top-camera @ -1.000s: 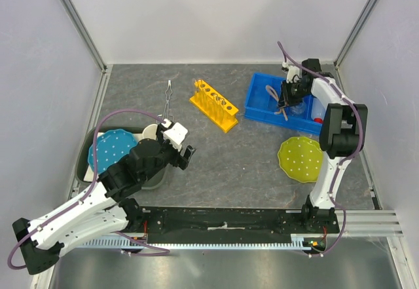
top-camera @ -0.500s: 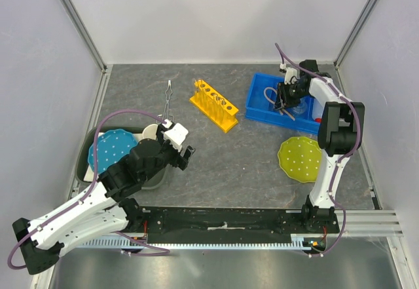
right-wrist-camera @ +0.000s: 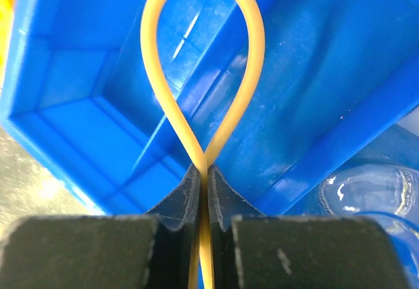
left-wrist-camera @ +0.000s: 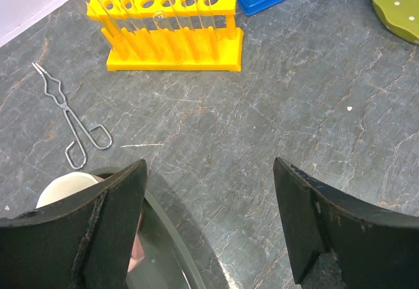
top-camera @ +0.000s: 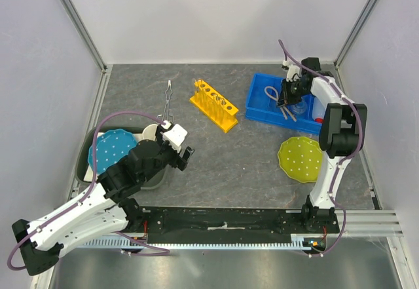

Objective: Organize the chemistry lab equipment

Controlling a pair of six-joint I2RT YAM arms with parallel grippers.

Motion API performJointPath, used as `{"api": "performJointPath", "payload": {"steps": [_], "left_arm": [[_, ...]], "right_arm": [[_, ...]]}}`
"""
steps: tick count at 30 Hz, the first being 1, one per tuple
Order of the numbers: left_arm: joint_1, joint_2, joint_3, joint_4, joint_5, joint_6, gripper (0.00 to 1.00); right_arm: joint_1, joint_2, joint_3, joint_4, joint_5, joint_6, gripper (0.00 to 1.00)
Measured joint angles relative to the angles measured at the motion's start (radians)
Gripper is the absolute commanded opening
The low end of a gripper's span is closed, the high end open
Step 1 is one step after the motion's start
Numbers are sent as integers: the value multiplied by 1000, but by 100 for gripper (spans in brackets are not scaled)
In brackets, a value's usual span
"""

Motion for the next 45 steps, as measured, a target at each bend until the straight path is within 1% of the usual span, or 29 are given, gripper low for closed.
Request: {"api": "performJointPath", "payload": {"steps": [7,11,15,18,24,25,27,28,32,33,35,37,38,39,42,45], "left_arm": [[0,0,-3,0,0,3,84],[0,1,-5,0,0,4,84],[0,3,-5,0,0,6,84],[0,5,-6,0,0,7,84],[0,14,-6,0,-1,7,84],[0,15,-6,0,-2,7,83],[0,17,-6,0,-2,7,83],[0,17,-6,0,-3,7,83],[0,17,-6,0,-7,8,84],[0,17,-6,0,-9,8,83],[0,18,-6,0,-11,8,84],[0,18,-6,1,-16,9,84],[0,18,-6,0,-18,9,84],[0,18,-6,1,-18,10,84],[0,18,-6,0,-19,14,84],[0,20,-6,1,-19,14,83]], "right_arm": [[-12,-130,-67,84,-10,153,10],[-16,-182,-96,140,19,267,11],[-17,-190,-145,187,53,370,12],[-17,-190,-185,191,72,430,13],[-16,-180,-213,207,97,500,18],[-17,-175,-213,211,103,507,21],[-17,-162,-213,215,112,518,22],[-17,-156,-213,217,117,521,27],[-18,-123,-213,223,124,529,31],[-18,-117,-213,222,124,529,34],[-17,-109,-213,222,123,529,36],[-18,-108,-211,222,120,528,41],[-18,-108,-208,222,118,527,41],[-18,-108,-202,222,116,525,45],[-17,-113,-187,222,107,515,52],[-17,-142,-180,222,100,502,54]]}}
